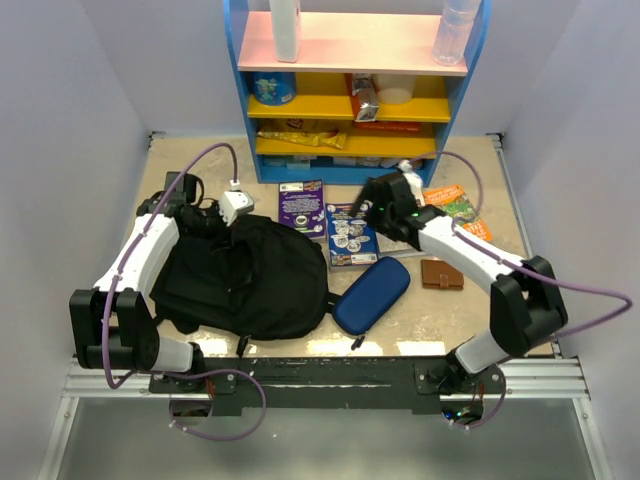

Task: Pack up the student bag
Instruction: Pick up the stationery from the center of the board.

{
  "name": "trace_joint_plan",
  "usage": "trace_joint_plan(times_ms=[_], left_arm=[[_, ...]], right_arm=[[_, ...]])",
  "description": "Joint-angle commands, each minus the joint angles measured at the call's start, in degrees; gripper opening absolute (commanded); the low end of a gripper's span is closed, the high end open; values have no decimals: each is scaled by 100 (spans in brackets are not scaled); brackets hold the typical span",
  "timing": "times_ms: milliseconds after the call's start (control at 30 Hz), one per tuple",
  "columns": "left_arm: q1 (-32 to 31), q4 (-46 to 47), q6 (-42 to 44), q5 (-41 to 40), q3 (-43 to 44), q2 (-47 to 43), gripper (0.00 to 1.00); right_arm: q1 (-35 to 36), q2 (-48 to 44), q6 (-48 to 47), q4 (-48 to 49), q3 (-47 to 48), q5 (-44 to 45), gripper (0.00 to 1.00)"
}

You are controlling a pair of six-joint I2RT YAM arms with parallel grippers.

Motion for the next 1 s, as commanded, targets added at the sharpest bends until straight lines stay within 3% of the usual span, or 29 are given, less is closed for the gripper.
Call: trace_joint_plan(times_ms=[0,67,200,433,533,967], left_arm=[[42,135,96,134,172,-62,0],[42,135,104,108,189,-45,0],[42,117,166,90,198,-44,0],[34,91,219,143,181,-18,0],[42,56,236,178,189,-1,0],[42,29,359,161,93,-36,0]], right_arm=[[-396,-548,922,-1950,-420,1320,99],[-615,-812,1170,-2566,-525,1551,99],[-1178,-1304,1574,-2796,-929,1560,99],[-1267,-2007,2848,-3385,-1649,1998,96],[-1319,-2333,3130,-3202,-2045,2140,96],[-2224,-1368,2991,-3104,-1774,2378,97]])
